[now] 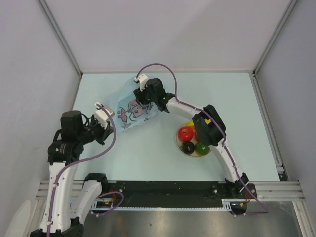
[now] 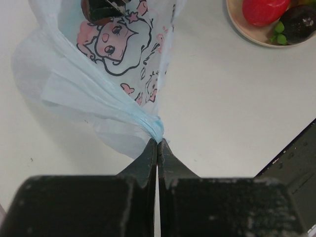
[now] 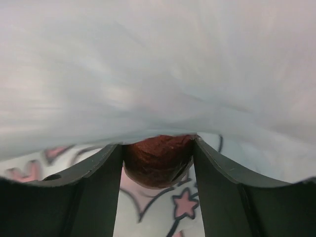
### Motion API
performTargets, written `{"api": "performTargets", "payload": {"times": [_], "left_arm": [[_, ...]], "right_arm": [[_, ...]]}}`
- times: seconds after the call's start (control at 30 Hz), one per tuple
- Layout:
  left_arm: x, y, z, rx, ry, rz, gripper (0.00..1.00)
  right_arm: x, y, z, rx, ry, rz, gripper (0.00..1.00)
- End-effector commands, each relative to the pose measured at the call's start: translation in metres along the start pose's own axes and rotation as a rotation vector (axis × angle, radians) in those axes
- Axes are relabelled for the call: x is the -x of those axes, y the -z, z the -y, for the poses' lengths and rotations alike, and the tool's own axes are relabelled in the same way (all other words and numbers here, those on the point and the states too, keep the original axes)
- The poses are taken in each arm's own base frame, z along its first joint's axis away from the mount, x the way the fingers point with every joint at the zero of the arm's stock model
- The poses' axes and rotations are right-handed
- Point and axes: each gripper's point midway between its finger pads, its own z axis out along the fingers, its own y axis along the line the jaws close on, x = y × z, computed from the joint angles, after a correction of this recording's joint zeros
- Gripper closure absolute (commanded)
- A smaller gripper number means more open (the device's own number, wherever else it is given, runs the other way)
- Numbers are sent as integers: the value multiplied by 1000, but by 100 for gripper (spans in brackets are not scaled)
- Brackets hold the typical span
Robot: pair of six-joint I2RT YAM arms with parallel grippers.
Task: Take the fake fruits out of the plastic bag
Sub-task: Take out the fake fruit from the plastic bag.
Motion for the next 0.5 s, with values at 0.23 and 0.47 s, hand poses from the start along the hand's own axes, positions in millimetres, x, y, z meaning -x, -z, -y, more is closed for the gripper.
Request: {"api": "performTargets", "payload": {"times": [0.23,0.47], "left_arm": [[7,-5,-3,35,22,85,100],[13,-13,-1,14,76,129,100]], "right_arm": [[115,122,-83,296,-26,202,55],[86,213,-99,280,94,163,50]]}}
